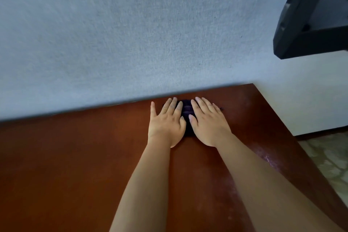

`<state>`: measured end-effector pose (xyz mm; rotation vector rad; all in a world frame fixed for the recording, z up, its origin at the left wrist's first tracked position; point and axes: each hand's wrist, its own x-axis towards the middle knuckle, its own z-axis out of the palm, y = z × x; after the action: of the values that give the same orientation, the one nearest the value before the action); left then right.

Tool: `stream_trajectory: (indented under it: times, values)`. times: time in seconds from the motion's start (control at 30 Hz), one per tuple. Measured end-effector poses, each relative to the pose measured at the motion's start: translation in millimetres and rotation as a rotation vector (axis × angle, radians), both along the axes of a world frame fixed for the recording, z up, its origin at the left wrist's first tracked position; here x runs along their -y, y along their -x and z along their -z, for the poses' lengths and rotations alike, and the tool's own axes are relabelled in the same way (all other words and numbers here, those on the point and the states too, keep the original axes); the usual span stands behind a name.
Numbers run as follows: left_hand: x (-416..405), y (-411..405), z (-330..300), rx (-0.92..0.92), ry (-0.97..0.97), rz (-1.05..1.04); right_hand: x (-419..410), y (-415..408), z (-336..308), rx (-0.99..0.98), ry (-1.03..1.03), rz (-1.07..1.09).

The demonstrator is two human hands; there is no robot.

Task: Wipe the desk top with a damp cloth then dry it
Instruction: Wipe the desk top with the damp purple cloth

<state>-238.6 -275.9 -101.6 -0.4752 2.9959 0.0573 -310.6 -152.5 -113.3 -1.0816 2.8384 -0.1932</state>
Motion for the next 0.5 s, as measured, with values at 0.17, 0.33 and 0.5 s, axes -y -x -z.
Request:
stream_trajectory:
  times: [0.17,0.33,0.5]
  values:
    - [9.4,35.2,0.4,-0.007,-0.015,-0.021,12.3,40.7,-2.8,-0.004,-0.019,-0.022]
    - [11.0,46.0,1.4,-0.021,-0.025,-0.049,16.9,54.6,-2.8,-0.010,-0.019,-0.040]
    - [-0.8,30.3,0.3,-0.013,-0.042,-0.067,7.7,41.1,-2.8,0.008,-0.014,-0.023]
